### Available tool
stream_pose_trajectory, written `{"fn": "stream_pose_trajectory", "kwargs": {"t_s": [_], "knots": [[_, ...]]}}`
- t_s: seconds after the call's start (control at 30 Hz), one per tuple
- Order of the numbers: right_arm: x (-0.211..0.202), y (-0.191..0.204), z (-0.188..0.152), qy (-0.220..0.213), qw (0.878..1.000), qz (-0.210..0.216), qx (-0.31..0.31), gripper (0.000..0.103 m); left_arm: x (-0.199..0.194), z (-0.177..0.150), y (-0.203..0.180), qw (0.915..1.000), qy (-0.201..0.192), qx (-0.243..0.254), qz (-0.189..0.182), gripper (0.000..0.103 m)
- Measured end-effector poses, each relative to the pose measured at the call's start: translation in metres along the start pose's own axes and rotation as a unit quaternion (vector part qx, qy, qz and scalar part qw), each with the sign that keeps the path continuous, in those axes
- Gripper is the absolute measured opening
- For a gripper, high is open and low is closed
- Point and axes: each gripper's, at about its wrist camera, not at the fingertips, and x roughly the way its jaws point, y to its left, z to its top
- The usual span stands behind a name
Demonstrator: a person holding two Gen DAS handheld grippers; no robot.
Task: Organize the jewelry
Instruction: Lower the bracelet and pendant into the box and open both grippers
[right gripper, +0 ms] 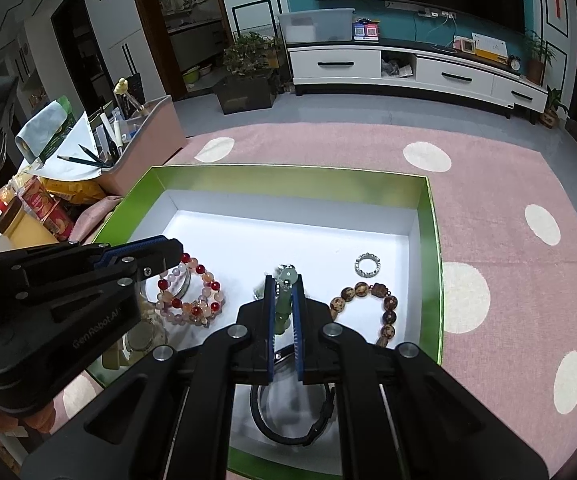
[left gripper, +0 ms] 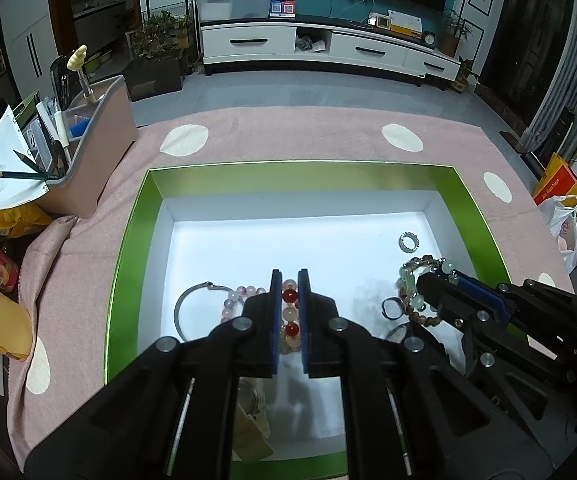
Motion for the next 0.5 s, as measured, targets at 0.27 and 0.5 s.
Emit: {"fn": "stream_pose_trajectory", "kwargs": {"t_s": [0.27, 0.5], "knots": [[0.007, 0.0, 0.007, 0.005, 1.0, -0.012, -0.004, 0.008, 0.005, 0.008, 0.001, 0.9999, 0.004, -0.004, 0.008, 0.007], [0.008, -0.004, 0.011, 0.005, 1.0, -0.021, 0.002, 0.009, 0.002, 0.012, 0.007, 0.9998, 0.001, -0.01, 0.017, 0.03]]}}
